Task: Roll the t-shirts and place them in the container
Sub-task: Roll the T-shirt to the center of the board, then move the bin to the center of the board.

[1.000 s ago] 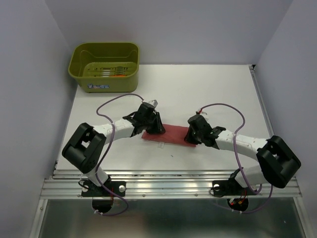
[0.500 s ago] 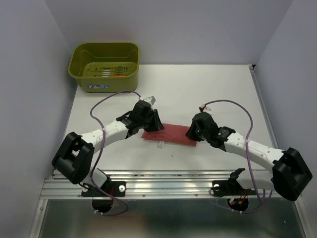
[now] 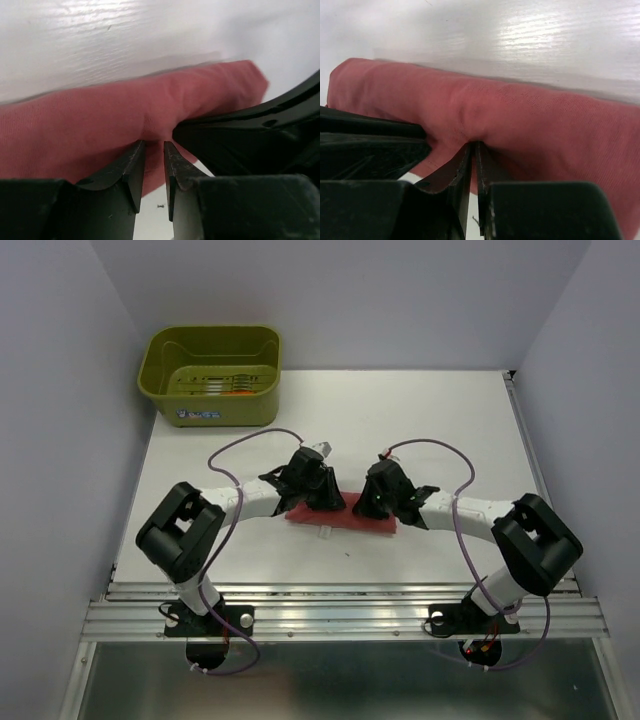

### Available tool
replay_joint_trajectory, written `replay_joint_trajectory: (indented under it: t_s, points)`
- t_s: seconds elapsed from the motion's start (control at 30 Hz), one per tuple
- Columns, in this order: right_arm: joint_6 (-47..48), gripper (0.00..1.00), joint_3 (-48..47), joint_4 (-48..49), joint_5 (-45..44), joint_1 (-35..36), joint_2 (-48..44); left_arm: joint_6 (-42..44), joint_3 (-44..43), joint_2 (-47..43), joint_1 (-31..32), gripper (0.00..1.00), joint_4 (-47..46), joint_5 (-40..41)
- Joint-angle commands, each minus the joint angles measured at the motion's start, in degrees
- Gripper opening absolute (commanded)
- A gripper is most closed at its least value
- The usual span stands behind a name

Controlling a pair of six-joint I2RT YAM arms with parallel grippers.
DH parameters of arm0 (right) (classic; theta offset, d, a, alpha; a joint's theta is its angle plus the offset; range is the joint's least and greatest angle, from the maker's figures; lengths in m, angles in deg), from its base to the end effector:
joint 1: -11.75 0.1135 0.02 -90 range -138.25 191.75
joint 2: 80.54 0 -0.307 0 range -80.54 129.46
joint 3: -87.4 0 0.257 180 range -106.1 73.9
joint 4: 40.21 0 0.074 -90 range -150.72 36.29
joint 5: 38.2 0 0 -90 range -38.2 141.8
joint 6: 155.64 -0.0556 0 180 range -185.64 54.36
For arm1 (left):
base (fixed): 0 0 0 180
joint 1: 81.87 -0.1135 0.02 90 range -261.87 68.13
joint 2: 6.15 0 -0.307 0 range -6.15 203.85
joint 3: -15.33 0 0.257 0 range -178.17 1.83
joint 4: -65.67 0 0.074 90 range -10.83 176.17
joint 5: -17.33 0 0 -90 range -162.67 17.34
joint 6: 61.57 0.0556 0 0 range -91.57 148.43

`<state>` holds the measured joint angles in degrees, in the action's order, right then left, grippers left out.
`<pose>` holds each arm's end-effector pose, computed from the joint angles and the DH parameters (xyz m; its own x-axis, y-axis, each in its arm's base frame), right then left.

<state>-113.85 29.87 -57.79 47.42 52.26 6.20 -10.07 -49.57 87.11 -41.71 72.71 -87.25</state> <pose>0.2426 0.2017 0.2002 -0.8225 0.2750 -0.4978 0.0080 0.8808 0.4734 0.2721 -0.2479 0.2239 -0.8326 -0.0857 -0.5471 0.3356 0.7078 -0.6216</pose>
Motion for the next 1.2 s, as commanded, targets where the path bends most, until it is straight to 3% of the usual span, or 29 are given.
replay_joint_trajectory:
  t_s: [0.0, 0.17, 0.27, 0.53, 0.77, 0.9, 1.0, 1.17]
  points:
    - [-1.89, 0.13, 3.15, 6.09, 1.57, -0.08, 3.95, -2.54, 5.15, 3.85, 0.18, 0.33, -6.09, -1.49]
    - [-2.51, 0.13, 6.24, 6.45, 2.27, -0.08, 2.22, -2.81, 7.71, 4.84, 0.09, 0.31, -8.04, -2.81]
    - [-1.02, 0.13, 5.37, 3.65, 0.61, -0.08, -2.17, -0.45, 4.91, 2.38, 0.09, 0.31, -3.75, -1.41]
    - [5.40, 0.20, 0.00, -8.65, -9.58, -0.08, -18.17, 8.35, -12.57, -6.84, -0.35, 0.36, 16.03, 8.96]
    - [8.91, 0.42, -2.46, -15.87, -19.08, -0.08, -25.65, 14.85, -26.99, -6.68, -6.84, 0.47, 24.56, 12.83]
    - [9.18, 0.66, -1.94, -17.10, -19.17, -0.08, -26.80, 17.93, -37.08, -3.27, -11.85, 0.64, 27.89, 15.36]
    - [9.01, 0.78, -1.50, -17.19, -18.38, -0.08, -27.15, 20.21, -43.93, -0.63, -13.88, 0.69, 30.00, 17.74]
    - [8.66, 0.85, -1.41, -17.19, -16.36, -0.08, -26.54, 24.25, -55.81, 7.81, -16.78, 0.81, 33.26, 21.61]
